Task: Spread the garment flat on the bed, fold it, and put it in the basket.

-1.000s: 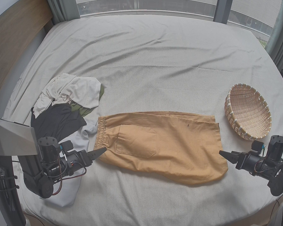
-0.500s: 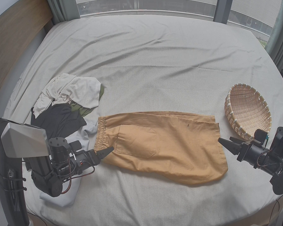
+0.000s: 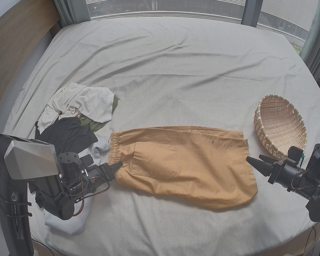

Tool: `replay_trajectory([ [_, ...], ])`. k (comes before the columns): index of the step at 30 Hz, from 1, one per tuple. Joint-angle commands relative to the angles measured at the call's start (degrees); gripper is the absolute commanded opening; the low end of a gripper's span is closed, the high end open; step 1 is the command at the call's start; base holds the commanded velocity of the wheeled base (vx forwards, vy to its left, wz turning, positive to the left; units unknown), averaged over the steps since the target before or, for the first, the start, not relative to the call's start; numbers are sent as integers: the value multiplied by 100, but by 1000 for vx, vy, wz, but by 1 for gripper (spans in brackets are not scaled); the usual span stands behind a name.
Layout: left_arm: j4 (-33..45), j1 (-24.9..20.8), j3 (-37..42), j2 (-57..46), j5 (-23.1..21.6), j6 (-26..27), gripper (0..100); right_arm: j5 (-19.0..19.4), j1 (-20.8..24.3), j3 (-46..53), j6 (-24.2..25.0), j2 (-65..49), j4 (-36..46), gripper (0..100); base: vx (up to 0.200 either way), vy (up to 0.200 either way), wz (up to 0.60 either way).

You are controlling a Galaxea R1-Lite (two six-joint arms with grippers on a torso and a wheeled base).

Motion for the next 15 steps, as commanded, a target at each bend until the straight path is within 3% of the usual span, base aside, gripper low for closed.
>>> replay_trajectory([
  [1, -22, -16, 165, -253, -7, -97, 0, 3, 97, 119, 8, 36, -3, 100, 0, 0, 0],
  [7, -13, -175, 1246, -1158, -78, -291, 0, 3, 299, 163, 8, 167, -3, 100, 0, 0, 0],
  [15, -13, -166, 1896, -1395, -34, -220, 0, 47, 492, -136, 8, 431, -3, 100, 0, 0, 0],
])
